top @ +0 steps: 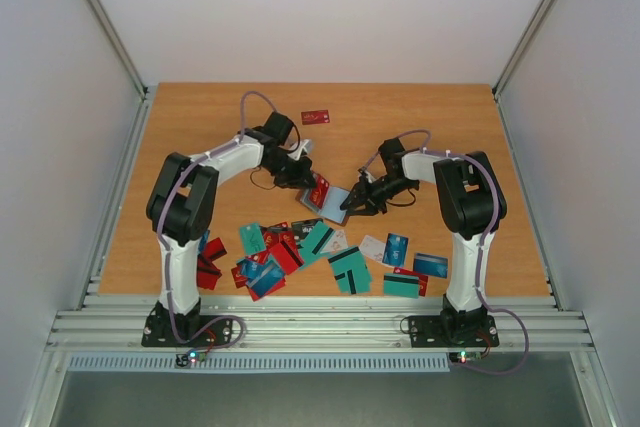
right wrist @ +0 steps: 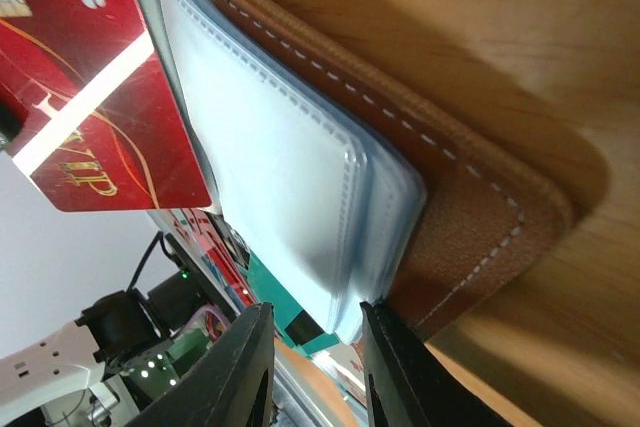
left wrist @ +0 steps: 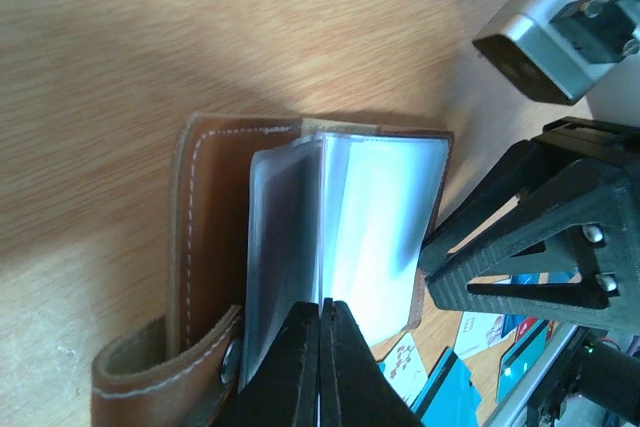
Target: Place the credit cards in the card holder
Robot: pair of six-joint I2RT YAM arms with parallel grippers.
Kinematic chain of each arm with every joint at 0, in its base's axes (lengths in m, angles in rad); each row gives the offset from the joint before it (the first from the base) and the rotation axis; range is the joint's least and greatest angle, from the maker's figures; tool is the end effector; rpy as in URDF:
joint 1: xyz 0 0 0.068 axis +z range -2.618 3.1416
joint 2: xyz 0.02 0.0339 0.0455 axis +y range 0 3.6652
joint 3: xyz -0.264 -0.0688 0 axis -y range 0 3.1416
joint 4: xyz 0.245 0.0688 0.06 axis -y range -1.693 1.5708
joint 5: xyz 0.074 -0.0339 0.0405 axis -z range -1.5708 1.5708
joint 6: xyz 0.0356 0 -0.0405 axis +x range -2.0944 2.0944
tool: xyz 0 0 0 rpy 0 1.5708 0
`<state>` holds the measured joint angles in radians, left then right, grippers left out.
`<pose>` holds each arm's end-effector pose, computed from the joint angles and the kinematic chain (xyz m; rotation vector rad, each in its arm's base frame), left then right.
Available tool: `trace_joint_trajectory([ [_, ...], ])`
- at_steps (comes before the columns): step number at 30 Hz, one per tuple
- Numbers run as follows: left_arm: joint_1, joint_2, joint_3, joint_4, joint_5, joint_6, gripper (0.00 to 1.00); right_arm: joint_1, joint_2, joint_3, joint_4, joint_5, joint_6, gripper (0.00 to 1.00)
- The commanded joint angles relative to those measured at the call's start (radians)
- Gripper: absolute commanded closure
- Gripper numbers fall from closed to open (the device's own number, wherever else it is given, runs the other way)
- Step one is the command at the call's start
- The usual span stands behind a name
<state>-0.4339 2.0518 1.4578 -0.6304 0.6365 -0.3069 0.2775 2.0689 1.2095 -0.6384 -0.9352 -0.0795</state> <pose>0.3664 -0.1931 0.1636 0.3466 2.8486 -1.0612 0.3369 0.1258 0.1041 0.5443 -2.7278 -1.4075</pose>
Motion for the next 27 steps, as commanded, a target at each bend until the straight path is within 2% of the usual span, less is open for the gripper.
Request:
trace_joint_trajectory([
  [1, 0.004, -0.027, -0.019, 0.086, -0.017, -0.017, 1.0, 0.008, 0.078, -0.027, -0.03, 0.166, 0.006, 0.73],
  [16, 0.006, 0.017, -0.032, 0.067, 0.014, 0.032, 1.0, 0.008, 0.083, -0.018, -0.036, 0.168, 0.007, 0.73],
  [27, 0.006, 0.016, -0.058, 0.116, 0.079, -0.019, 1.0, 0.008, 0.085, -0.022, -0.032, 0.164, 0.009, 0.73],
])
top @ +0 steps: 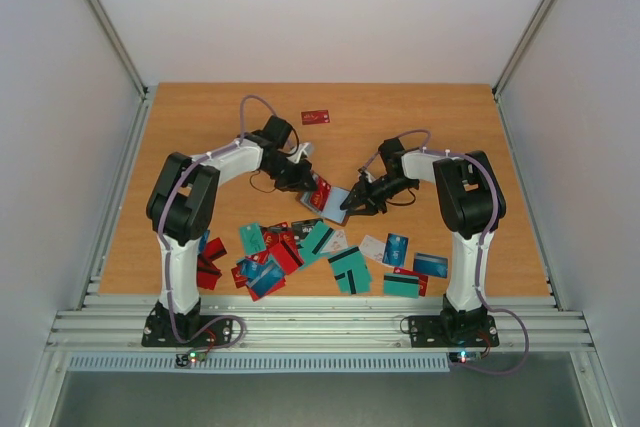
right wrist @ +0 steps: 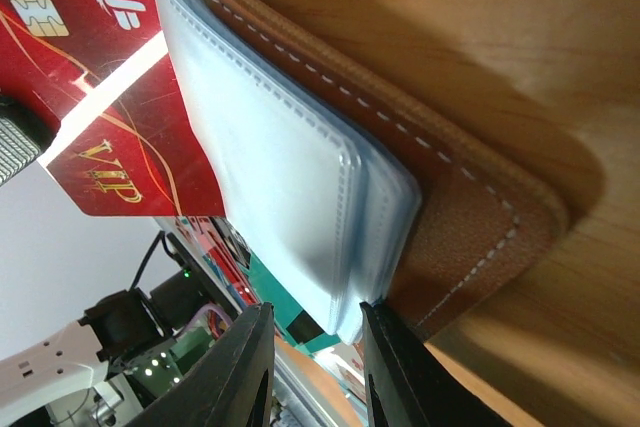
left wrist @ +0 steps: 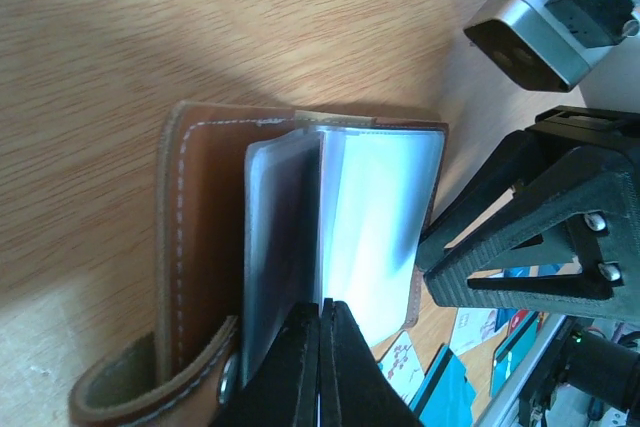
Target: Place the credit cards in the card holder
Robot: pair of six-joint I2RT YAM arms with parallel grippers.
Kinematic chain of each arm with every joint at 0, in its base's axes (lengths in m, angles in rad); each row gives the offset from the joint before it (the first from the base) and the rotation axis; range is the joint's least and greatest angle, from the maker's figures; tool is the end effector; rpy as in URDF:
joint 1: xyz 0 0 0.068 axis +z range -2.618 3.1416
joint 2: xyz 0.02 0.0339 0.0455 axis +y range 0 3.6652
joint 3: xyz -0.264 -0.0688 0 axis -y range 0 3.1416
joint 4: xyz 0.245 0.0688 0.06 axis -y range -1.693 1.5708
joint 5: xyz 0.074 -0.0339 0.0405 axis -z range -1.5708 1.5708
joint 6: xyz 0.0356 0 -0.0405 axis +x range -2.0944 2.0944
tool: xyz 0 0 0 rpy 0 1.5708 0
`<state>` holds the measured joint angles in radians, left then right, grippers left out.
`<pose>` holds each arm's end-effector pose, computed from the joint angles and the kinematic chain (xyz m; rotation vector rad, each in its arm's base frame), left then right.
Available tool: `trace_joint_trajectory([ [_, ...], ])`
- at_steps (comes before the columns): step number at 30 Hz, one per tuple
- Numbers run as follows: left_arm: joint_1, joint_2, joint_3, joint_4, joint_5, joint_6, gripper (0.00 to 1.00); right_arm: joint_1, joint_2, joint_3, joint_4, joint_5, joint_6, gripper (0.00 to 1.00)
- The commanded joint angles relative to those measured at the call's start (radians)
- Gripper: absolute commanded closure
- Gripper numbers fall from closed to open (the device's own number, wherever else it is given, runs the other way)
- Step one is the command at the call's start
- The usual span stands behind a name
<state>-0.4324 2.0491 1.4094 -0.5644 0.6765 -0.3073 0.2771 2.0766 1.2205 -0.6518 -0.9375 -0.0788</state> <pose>0.3633 -0.1922 0.1548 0.3621 2.8206 -1.1209 0.3382 0.1260 0.1038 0.5341 -2.7202 -1.4054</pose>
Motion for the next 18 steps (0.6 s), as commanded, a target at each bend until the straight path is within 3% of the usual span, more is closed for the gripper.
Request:
trace_joint_trajectory([
  [1, 0.005, 0.021, -0.009, 0.051, 0.042, -0.026, 1.0, 0.008, 0.076, -0.033, -0.018, 0.166, 0.008, 0.73],
  [18, 0.006, 0.039, -0.027, 0.048, 0.071, -0.045, 1.0, 0.008, 0.073, -0.031, -0.015, 0.164, 0.011, 0.73],
])
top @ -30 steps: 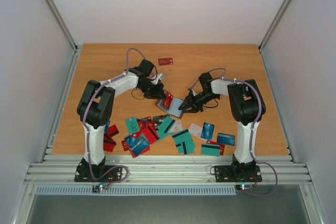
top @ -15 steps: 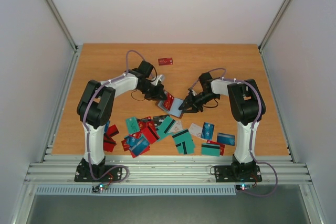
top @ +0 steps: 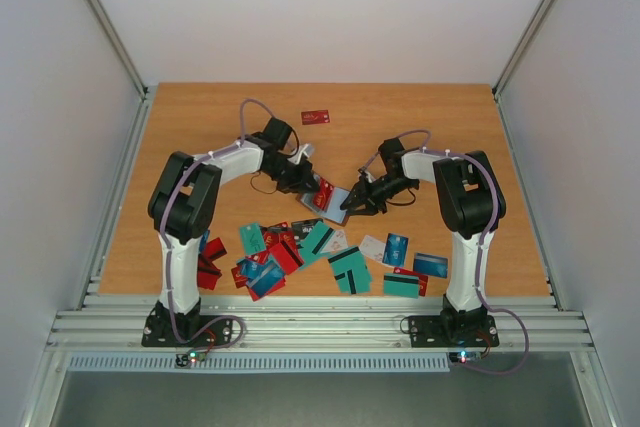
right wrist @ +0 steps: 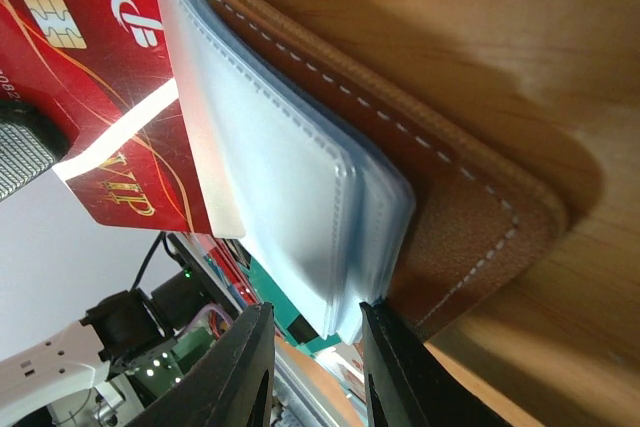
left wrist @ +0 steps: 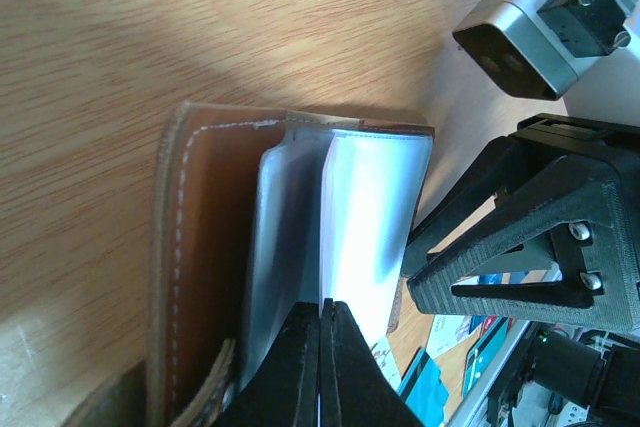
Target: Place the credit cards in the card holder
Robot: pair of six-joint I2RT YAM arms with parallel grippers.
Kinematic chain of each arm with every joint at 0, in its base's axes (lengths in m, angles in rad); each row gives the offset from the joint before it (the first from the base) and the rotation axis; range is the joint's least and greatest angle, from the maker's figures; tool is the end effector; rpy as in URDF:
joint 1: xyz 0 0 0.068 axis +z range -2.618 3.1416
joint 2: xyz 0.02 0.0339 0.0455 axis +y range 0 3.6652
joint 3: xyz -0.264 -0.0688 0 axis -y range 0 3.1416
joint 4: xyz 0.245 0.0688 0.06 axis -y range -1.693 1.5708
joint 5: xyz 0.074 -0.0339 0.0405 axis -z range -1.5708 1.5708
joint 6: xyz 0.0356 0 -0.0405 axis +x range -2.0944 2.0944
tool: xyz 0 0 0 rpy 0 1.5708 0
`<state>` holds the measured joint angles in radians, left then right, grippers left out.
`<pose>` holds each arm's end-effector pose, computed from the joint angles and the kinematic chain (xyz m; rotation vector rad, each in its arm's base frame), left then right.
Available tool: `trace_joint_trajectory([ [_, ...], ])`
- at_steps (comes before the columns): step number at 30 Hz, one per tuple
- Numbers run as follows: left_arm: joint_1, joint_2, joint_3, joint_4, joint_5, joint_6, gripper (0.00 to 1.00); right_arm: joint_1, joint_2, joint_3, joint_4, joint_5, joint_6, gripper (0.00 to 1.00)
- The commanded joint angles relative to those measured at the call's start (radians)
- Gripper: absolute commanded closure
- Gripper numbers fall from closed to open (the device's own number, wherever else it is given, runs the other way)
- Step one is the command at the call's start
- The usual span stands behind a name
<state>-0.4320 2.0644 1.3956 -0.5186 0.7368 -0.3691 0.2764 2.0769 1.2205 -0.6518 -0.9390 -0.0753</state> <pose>0.3642 -0.1942 0.1481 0.3010 2.8227 -1.2205 0.3383 0.1258 0.1038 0.5278 -2.7189 -1.4066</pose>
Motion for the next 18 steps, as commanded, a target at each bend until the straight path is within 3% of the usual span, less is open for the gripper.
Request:
trace_joint_trajectory([
  [1, 0.006, 0.028, -0.012, -0.001, 0.011, 0.022, 1.0, 0.009, 0.074, -0.029, -0.015, 0.166, 0.008, 0.73],
  [18, 0.006, 0.083, 0.094, -0.159, 0.038, 0.107, 1.0, 0.009, 0.086, -0.012, -0.017, 0.165, 0.012, 0.73],
])
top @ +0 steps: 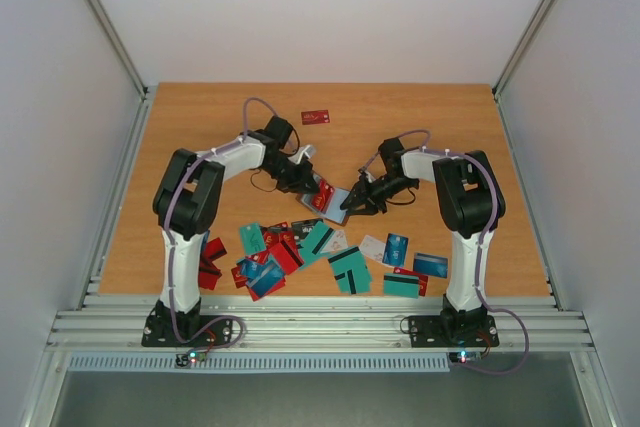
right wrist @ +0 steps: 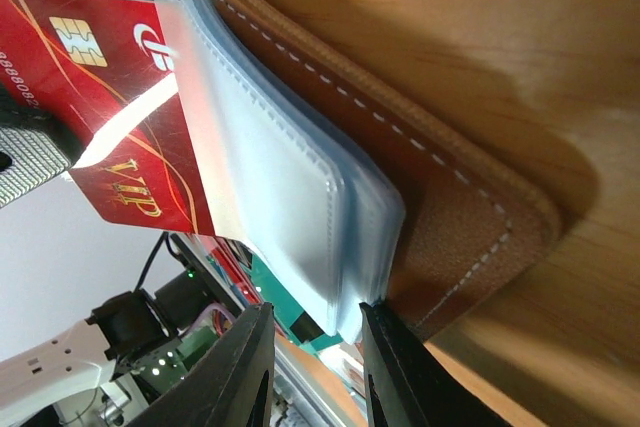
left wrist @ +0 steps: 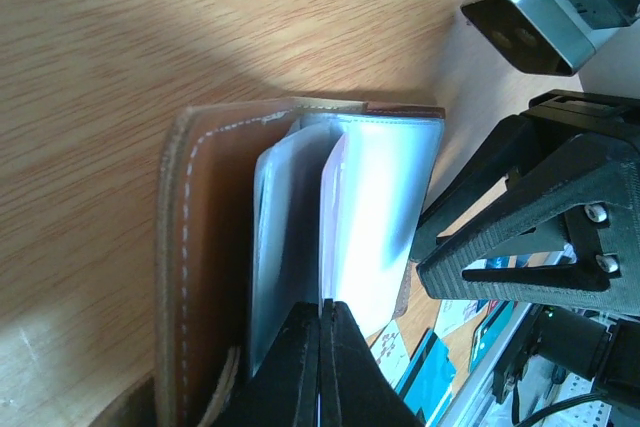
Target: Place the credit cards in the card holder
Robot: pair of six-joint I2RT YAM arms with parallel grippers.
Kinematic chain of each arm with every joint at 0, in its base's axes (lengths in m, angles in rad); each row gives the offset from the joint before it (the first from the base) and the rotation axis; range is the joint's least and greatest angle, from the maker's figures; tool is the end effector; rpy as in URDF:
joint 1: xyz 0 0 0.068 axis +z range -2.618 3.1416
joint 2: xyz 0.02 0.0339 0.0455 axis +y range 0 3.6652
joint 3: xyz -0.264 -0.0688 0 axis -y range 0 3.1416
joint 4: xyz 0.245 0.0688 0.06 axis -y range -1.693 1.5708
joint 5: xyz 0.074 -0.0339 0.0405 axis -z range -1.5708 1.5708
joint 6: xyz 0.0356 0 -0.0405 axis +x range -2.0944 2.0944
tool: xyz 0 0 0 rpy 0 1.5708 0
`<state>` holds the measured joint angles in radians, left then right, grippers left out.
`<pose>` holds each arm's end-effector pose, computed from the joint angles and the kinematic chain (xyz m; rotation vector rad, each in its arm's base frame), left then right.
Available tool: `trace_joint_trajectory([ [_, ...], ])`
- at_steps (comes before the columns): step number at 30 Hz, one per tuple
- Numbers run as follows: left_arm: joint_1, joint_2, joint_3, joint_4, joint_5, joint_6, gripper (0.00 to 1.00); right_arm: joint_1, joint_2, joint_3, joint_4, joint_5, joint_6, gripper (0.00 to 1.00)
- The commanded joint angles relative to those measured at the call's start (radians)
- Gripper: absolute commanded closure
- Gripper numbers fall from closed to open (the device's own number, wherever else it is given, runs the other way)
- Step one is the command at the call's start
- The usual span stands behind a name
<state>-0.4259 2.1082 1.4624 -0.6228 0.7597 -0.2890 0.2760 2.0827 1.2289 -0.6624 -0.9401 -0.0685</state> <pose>0.3693 -0.1945 0.1455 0.3716 2.8607 -1.2303 0.3392 0.1260 0.1036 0.5108 -2.7127 -1.4025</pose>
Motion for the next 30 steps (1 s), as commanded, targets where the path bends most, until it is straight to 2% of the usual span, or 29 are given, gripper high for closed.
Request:
trace_joint_trajectory([
  [1, -0.001, 0.04, 0.029, -0.049, 0.017, 0.024, 1.0, 0.009, 0.081, -0.02, -0.005, 0.166, 0.006, 0.73],
  [15, -0.001, 0.075, 0.027, 0.012, 0.07, -0.043, 1.0, 0.009, 0.086, -0.019, 0.004, 0.161, 0.013, 0.73],
  [30, -0.032, 0.095, 0.035, 0.024, 0.046, -0.076, 1.0, 0.009, 0.085, -0.013, 0.023, 0.156, 0.028, 0.73],
])
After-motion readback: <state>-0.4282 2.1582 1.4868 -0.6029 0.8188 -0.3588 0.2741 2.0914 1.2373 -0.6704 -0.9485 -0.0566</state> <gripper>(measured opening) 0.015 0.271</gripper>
